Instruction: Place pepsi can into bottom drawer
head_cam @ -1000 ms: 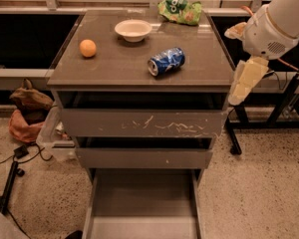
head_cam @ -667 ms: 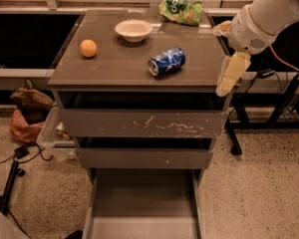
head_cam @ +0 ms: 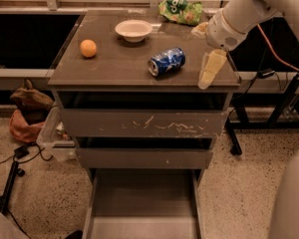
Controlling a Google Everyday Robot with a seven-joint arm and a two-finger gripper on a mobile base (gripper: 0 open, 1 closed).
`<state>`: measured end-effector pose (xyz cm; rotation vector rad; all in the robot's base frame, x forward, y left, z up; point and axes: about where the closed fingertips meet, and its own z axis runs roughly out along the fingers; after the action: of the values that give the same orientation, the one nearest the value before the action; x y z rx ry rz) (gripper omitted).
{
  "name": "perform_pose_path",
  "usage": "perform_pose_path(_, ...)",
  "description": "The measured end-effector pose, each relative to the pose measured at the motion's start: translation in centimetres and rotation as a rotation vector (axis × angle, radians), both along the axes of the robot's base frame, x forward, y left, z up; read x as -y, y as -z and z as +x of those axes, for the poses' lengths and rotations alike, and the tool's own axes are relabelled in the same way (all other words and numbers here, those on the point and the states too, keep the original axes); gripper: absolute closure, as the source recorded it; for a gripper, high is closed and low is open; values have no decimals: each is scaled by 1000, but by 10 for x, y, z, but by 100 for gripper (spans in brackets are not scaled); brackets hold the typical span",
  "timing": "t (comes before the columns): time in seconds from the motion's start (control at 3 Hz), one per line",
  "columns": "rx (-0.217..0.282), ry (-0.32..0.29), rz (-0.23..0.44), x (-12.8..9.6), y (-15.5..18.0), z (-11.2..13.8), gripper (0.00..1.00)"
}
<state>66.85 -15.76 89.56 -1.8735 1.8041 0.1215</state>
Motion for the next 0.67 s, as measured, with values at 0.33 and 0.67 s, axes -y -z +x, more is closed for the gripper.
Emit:
perform_pose_path(0.33,-17,-40,5,-19,13,25,0)
perform_pose_path(0.67,-37,-59,7,-31,23,44,0)
